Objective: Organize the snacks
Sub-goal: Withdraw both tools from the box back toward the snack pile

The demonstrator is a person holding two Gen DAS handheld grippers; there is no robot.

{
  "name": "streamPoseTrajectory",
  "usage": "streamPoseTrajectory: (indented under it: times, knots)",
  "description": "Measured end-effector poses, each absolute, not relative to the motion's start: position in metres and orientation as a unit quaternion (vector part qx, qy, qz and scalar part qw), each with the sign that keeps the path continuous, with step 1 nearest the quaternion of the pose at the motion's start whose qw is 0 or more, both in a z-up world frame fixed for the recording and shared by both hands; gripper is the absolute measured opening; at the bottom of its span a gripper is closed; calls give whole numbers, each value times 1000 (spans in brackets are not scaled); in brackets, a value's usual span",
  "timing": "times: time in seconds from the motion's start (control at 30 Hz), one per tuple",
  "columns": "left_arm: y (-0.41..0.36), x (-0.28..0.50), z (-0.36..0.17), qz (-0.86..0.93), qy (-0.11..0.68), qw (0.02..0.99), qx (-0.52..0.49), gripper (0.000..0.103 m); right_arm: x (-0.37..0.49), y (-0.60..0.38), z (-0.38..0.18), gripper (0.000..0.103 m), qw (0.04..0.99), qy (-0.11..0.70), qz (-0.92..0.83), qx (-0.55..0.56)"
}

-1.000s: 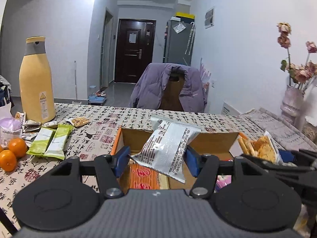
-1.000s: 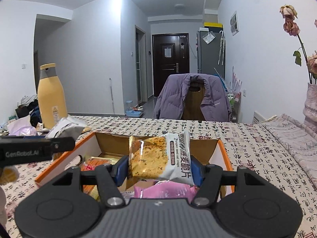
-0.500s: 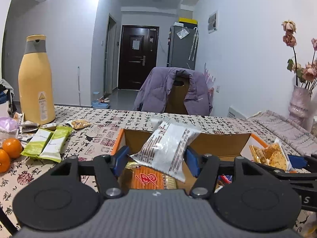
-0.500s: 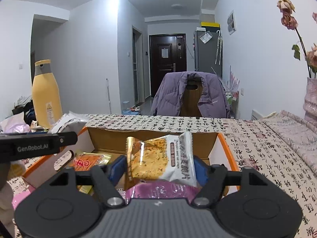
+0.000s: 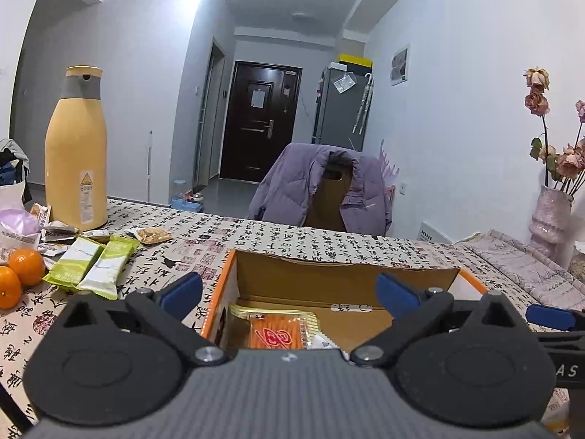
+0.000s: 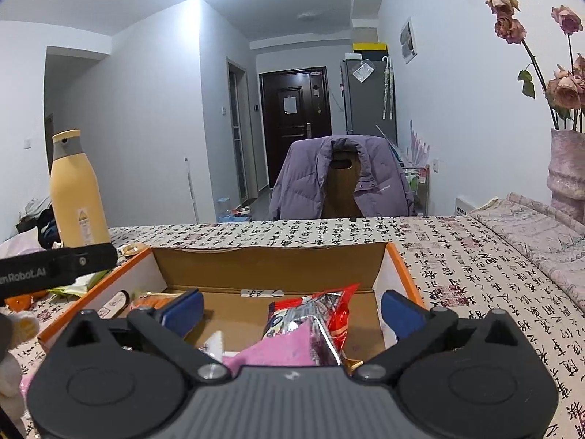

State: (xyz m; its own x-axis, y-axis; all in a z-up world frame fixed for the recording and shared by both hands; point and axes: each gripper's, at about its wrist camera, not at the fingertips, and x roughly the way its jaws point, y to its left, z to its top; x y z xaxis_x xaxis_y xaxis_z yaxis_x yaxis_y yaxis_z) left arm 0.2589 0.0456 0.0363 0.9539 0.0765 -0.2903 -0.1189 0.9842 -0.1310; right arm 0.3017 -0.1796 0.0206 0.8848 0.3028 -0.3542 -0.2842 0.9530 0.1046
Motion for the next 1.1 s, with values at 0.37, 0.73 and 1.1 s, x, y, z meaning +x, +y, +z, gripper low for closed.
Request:
streamPoseTrajectory:
  times: [0.37,0.73,1.1]
  knots:
    - [45,261,36,67,136,985,-77,103,299,-176,26,103,974,173,146,13]
    - [44,229,65,65,129,986,-86,103,268,-179,56,103,974,170,152,6]
    - [41,162,67,51,127,988,-67,103,215,-182,53,103,971,180,158,1]
